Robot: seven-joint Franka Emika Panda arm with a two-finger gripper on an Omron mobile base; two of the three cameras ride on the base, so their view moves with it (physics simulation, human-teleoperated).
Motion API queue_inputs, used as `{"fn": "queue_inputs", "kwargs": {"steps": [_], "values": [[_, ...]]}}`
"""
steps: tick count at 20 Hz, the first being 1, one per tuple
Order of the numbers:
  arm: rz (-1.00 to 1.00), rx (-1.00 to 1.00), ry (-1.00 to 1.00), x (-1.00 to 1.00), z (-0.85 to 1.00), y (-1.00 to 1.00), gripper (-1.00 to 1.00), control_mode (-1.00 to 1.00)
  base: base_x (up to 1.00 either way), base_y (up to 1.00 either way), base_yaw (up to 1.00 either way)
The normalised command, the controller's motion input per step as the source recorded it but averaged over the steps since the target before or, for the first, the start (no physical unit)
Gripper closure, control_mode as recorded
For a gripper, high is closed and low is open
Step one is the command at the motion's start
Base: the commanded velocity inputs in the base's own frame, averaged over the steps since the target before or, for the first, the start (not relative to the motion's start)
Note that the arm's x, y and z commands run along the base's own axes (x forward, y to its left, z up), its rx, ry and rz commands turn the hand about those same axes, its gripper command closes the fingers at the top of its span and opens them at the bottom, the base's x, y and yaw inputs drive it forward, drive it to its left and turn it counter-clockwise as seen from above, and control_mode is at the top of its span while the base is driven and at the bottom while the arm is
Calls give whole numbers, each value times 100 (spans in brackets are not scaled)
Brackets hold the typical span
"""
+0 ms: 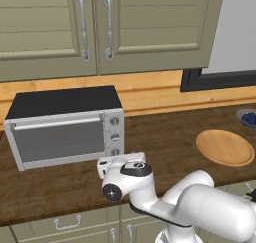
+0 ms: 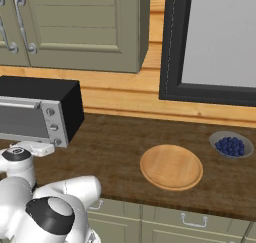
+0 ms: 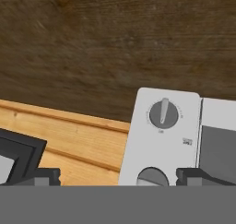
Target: Pick up the kebab skewer and baguette bread, and place them inside the toaster oven. Close the toaster oven door and start by setting the timer.
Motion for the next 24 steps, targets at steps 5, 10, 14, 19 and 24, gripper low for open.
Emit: {"fn": "queue_inputs", "kwargs": {"steps": [5,10,14,19,24], "values": [[12,3,-2,17,-31,-33,-100,-100,0,0,0],[12,1,-3,15,-32,-51,-100,-100,0,0,0],[12,1,-5,10,-26,-67,-100,-100,0,0,0],[12,2,-3,10,-30,-73,-100,-100,0,0,0],[12,3,-1,15,-36,-72,-100,-100,0,0,0]]}}
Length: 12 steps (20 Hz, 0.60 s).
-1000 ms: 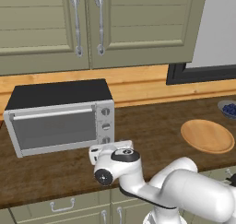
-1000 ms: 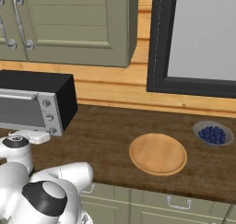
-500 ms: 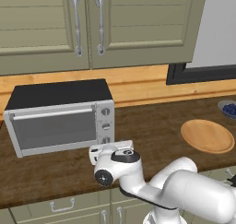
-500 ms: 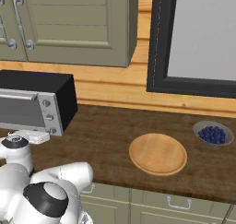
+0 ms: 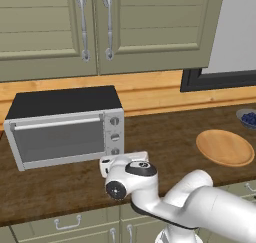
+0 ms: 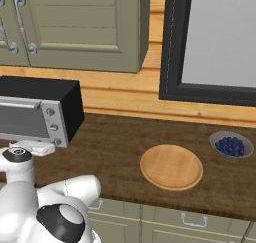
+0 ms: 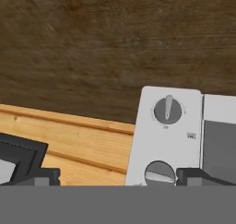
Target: Pick up the kebab skewer and baguette bread, and place them inside the toaster oven. Close the toaster oven door and start by setting the timer.
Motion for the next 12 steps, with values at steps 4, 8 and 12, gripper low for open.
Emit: {"fn": "queue_inputs", "kwargs": {"steps": [4,8,12], "values": [[14,4,0,27,-43,-60,-100,-100,0,0,0],[14,3,0,32,-52,-57,-100,-100,0,0,0],[14,2,-1,31,-58,-58,-100,-100,0,0,0]]}}
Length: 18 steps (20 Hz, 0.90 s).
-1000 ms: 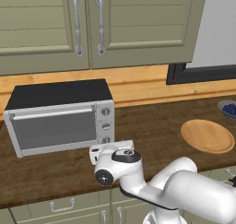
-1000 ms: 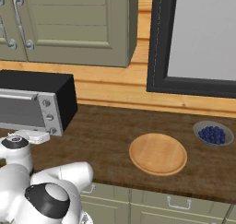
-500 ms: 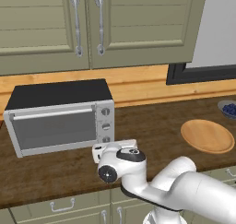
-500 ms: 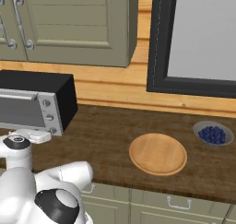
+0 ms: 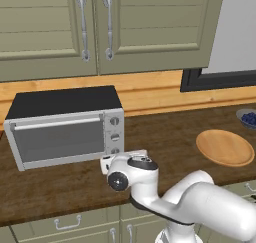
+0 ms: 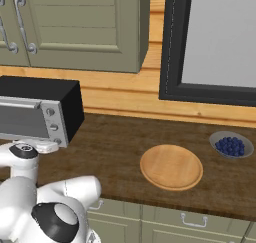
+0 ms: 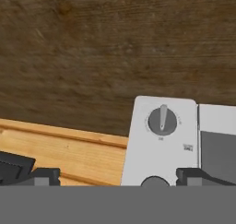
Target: Pick up the kebab skewer and baguette bread, and place them inside the toaster oven. Close the toaster oven door and start by setting the timer.
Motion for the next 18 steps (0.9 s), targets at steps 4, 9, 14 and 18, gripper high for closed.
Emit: {"fn": "queue_inputs", "kwargs": {"steps": [4,9,14,18], "values": [[14,2,-4,24,-56,-53,-100,-100,0,0,0],[13,2,-5,29,-49,-50,-100,-100,0,0,0],[13,1,-6,26,-53,-66,-100,-100,0,0,0],[12,0,-5,26,-55,-66,-100,-100,0,0,0]]}}
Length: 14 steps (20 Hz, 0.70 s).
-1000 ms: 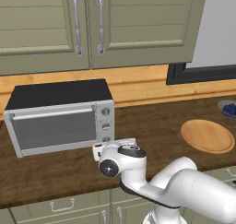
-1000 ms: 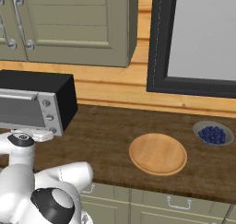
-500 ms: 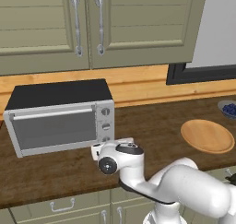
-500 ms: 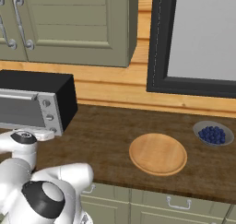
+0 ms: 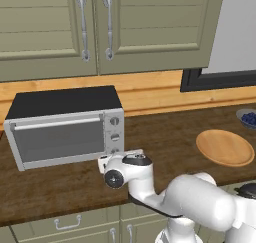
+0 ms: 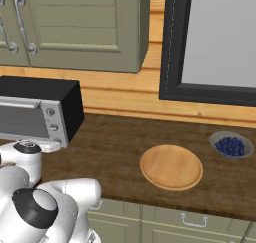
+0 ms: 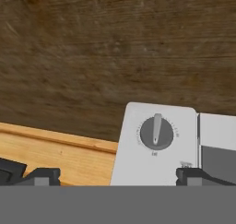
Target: Pick up the kebab skewer and baguette bread, and place them inside the toaster oven. Close the toaster oven door and start by setting the timer.
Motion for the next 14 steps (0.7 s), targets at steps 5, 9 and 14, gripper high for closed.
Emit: {"fn": "queue_inputs", "kwargs": {"steps": [5,9,14], "values": [[12,1,-7,27,-43,-66,-100,-100,0,0,0],[12,1,-7,29,-38,-64,-100,-100,0,0,0],[12,2,-6,25,-46,-58,-100,-100,0,0,0]]}}
